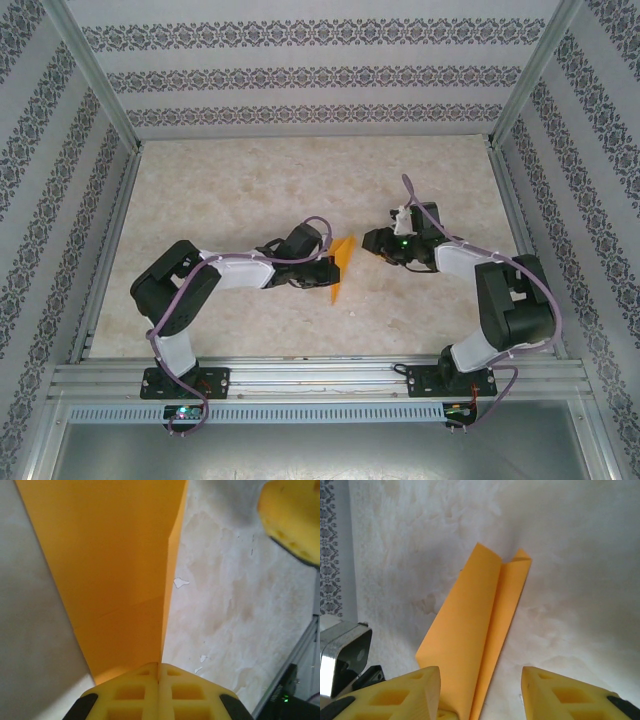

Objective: Fold a paper plane with a square sheet of paper (fold left side to right side)
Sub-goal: Fold the wing for the fifth time at the center of the table.

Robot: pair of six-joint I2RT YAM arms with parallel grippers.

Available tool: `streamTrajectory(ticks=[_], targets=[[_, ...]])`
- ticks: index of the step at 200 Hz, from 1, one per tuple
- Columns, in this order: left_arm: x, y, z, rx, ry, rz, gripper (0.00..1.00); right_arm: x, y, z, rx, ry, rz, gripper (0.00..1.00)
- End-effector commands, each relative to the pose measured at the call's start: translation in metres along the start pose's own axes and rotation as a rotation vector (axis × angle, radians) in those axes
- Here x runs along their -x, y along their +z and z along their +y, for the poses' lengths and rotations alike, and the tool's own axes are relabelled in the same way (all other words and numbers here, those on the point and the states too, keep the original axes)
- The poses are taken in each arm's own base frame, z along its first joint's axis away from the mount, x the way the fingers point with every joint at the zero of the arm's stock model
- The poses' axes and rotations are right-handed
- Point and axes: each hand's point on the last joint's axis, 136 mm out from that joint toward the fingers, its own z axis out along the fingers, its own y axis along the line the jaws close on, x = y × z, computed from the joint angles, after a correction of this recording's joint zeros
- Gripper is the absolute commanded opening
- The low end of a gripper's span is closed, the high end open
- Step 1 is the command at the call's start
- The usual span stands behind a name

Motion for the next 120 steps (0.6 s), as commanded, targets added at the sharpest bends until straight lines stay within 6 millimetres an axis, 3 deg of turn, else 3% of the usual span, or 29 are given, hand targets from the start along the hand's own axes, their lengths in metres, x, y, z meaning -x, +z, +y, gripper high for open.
streamTrajectory(ticks=[1,76,120], targets=[[0.018,-0.01,-0.023,-0.147,-0.048,-0.056,0.0,0.001,0.01,0.005,0.017,-0.009,-0.019,0.46],[0.021,-0.009,-0.017,-0.225,-0.128,-0.057,0.0,-0.009,0.04,0.014,0.042,0.004,0.017,0.43],[0.019,-0.003,-0.009,-0.219,-0.158,-0.044,0.0,-0.01,0.047,0.013,0.027,0.012,0.02,0.43]])
